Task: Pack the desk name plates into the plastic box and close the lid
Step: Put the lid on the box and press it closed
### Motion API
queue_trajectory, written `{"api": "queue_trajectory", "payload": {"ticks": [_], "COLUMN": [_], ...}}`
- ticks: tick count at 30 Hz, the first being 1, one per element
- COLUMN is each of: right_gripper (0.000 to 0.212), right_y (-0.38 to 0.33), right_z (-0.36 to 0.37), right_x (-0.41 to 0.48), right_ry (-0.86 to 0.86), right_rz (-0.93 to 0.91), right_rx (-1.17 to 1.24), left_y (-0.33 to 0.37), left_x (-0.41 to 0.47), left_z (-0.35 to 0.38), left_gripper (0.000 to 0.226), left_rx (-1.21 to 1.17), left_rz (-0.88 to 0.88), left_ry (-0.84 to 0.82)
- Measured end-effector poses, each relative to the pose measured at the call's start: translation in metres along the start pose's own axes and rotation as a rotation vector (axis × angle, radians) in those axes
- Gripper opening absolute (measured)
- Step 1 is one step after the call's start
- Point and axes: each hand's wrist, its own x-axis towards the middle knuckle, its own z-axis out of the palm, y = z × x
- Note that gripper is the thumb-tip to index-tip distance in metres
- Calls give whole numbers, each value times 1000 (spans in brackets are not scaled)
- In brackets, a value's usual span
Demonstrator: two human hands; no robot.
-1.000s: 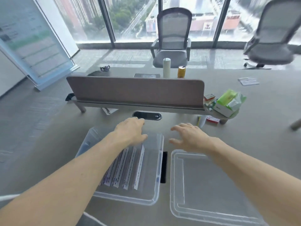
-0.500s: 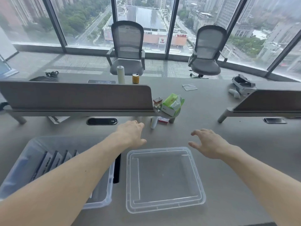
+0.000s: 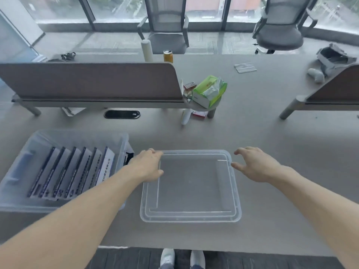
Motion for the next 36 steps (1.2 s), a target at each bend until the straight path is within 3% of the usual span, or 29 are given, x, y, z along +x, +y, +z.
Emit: {"api": "queue_trajectory", "payload": {"ticks": [3, 9, 15, 20, 24, 27, 33, 36], "right_gripper": [55, 67, 78, 90, 88, 73, 42, 44], "right_y": [3, 12, 10, 12, 20, 20, 2, -21], "right_z": [16, 74, 134, 146, 116, 69, -47, -99], "right_x": [12, 37, 46, 50, 50, 42, 13, 0], "right_ry": [-18, -105, -194, -137, -50, 50, 255, 327], "right_rz": [8, 110, 246, 454, 495, 476, 332, 245], "right_rx": [42, 154, 292, 661, 806, 845, 900, 900], "left_y": [-4, -7, -8, 4, 7, 9, 1, -14], "left_x": [17, 46, 58, 62, 62, 54, 10, -20], "left_z": [24, 82, 129, 131, 99, 51, -70, -119], "left_gripper": [74, 95, 89, 82, 74, 70, 35, 39], "left_rx": [-161, -525, -686, -850, -856, -915, -1032, -1056], "left_rz": [-82, -419, -590, -636, -608, -562, -422, -365], "left_ry": [-47, -118, -112, 7, 82, 137, 363, 471]}}
